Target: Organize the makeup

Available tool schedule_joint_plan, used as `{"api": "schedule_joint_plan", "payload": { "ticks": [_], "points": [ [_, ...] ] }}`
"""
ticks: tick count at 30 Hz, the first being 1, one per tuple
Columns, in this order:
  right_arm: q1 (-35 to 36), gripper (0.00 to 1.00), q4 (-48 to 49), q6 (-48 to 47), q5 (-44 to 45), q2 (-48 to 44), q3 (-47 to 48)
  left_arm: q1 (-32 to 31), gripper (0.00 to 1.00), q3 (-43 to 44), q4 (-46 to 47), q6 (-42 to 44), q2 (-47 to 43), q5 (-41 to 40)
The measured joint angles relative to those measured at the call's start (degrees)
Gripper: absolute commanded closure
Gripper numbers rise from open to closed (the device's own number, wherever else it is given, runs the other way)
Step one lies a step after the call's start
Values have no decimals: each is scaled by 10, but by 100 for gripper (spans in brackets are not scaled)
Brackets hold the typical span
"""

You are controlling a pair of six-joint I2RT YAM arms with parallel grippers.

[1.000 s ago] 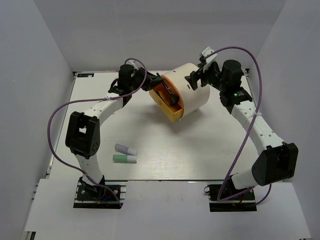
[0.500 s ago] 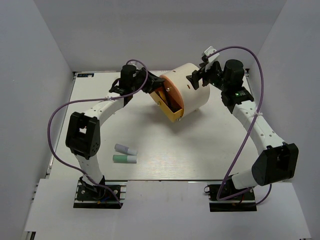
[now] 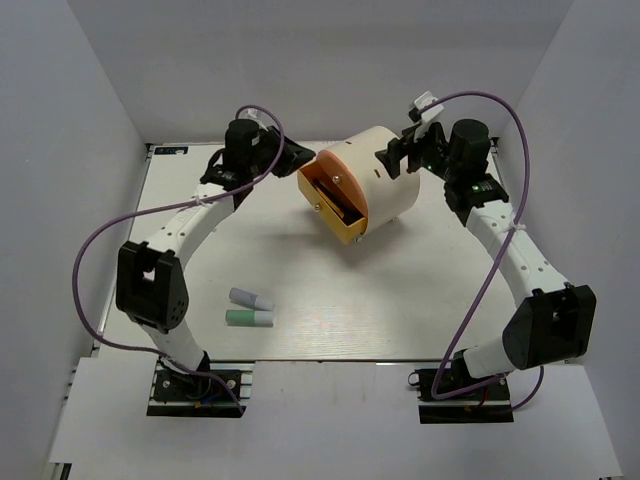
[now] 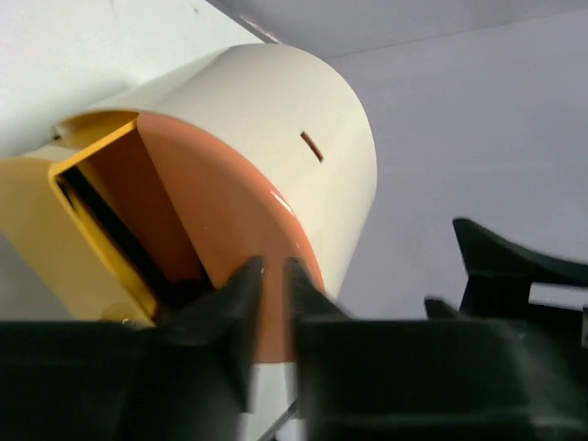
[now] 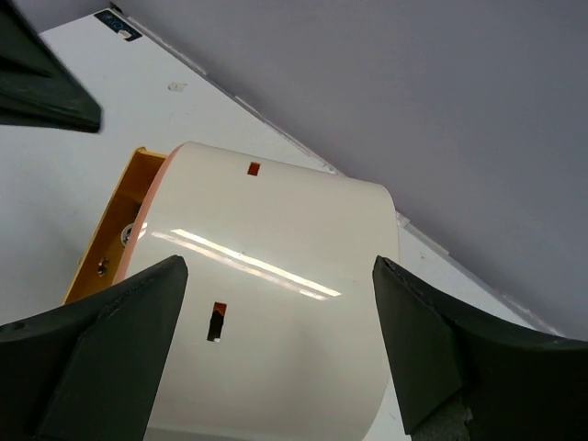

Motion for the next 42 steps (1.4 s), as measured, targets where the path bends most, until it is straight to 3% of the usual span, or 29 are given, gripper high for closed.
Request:
{"api": "schedule_joint_plan", "payload": {
  "ticks": [2, 3, 5, 6, 7, 9, 11, 13, 15, 23, 34, 42],
  "points": [
    [-9, 23, -7, 14, 1, 11, 13, 3, 89, 4, -25, 32, -21, -2],
    [-16, 38, -12, 24, 0, 23, 29, 4, 92, 4, -37, 50, -33, -2],
    [-31, 58, -23, 40, -5, 56, 71, 5, 93, -2, -56, 81, -55, 3],
    [-41, 60, -27, 51, -9, 76, 97, 5, 91, -13, -61, 97, -68, 7],
    [-50, 60, -38, 62, -14, 94, 119, 5, 88, -31, -61, 111, -82, 12],
    [-68, 50, -57, 82, -25, 129, 164, 5, 83, -80, -68, 133, -111, 24],
    [-86, 34, -82, 94, -42, 164, 206, 5, 72, -123, -75, 144, -127, 34],
    [-100, 28, -104, 105, -63, 198, 245, 5, 62, -155, -76, 150, -129, 42],
    [-114, 25, -131, 115, -87, 230, 286, 5, 59, -181, -77, 148, -128, 51],
    [-143, 27, -190, 136, -187, 303, 348, 5, 48, -210, -20, 126, -79, 97],
    [-141, 46, -206, 145, -281, 312, 308, 5, 49, -163, 46, 102, 35, 141],
    [-141, 50, -201, 143, -310, 312, 300, 2, 53, -92, 82, 80, 112, 178]
  ]
}}
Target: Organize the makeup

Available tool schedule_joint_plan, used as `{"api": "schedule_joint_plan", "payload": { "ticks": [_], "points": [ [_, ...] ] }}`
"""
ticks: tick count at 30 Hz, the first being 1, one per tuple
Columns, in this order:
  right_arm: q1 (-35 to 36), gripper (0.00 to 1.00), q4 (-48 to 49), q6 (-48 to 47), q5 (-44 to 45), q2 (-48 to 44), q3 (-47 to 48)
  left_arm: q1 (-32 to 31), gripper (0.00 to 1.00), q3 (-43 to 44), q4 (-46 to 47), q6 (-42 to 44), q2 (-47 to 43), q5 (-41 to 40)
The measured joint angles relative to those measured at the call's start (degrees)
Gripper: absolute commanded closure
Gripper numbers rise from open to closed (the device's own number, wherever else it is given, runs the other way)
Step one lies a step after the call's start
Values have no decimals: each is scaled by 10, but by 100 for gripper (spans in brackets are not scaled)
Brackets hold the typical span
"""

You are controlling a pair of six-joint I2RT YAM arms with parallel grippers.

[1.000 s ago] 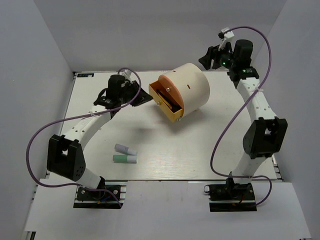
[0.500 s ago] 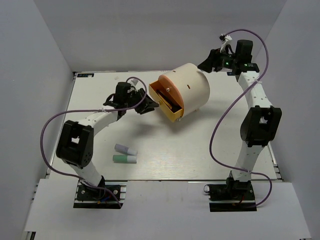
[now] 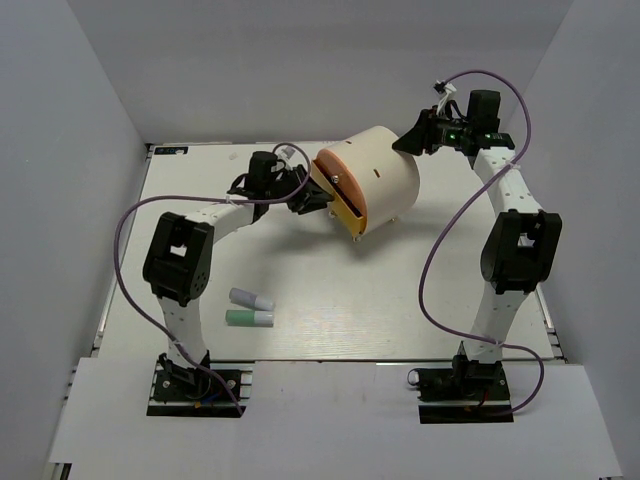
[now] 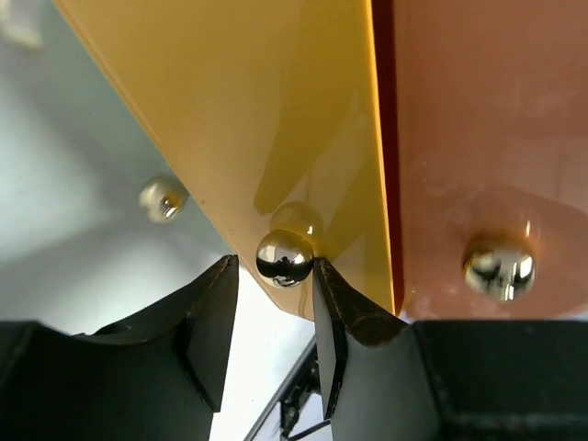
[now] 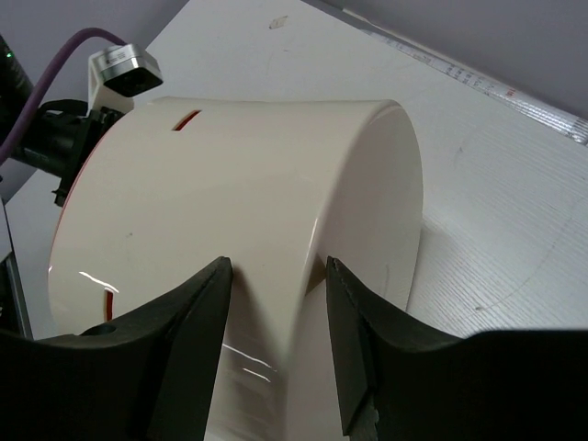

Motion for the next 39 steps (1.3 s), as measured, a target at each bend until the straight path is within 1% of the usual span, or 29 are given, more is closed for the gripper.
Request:
{"api": "schedule_joint_plan", "payload": {
  "ticks": [5, 8, 9, 10, 12, 14, 16, 18, 20, 21, 22, 23, 24, 27, 30, 33, 39],
  "points": [
    [-1, 49, 3, -1, -3, 0, -2, -8, 53, 51, 20, -13, 51, 27],
    [-4, 46, 7, 0, -5, 0, -5, -8, 53, 59, 29, -23, 63, 40],
    [-5, 41, 7, -1, -6, 0, -6, -8, 53, 61, 33, -25, 66, 43],
    [-5, 39, 7, 0, -7, 0, -7, -7, 53, 61, 37, -28, 67, 45],
    [-5, 36, 6, 0, -10, 0, -9, -7, 60, 59, 45, -33, 67, 45],
    [-5, 35, 5, -1, -10, 0, -9, -5, 65, 47, 65, -40, 65, 46],
    [-5, 34, 3, -1, -11, 0, -9, -3, 66, 22, 95, -49, 56, 44],
    [-5, 34, 2, -1, -10, 0, -9, -2, 60, -4, 124, -57, 46, 41],
    [-5, 33, 1, -1, -11, 0, -9, -1, 51, -30, 150, -66, 36, 38],
    [-5, 33, 1, -1, -11, 0, -9, 0, 36, -42, 159, -70, 31, 37],
    [-5, 32, 1, -1, -11, 0, -9, 2, 30, -55, 168, -73, 28, 35],
    [-5, 32, 0, -1, -11, 0, -9, 2, 26, -68, 176, -78, 25, 34],
    [-5, 32, 0, -1, -11, 0, -10, 4, 25, -82, 183, -84, 24, 32],
    [-5, 32, 0, -1, -11, 0, -11, 5, 24, -111, 199, -98, 25, 30],
    [-5, 32, 1, 0, -14, 0, -12, 7, 23, -111, 208, -104, 26, 31],
    [-5, 32, 1, 0, -15, 0, -13, 7, 22, -96, 212, -107, 31, 35],
    [-5, 32, 1, 0, -17, -2, -16, 5, 19, -33, 213, -110, 64, 45]
  ]
}}
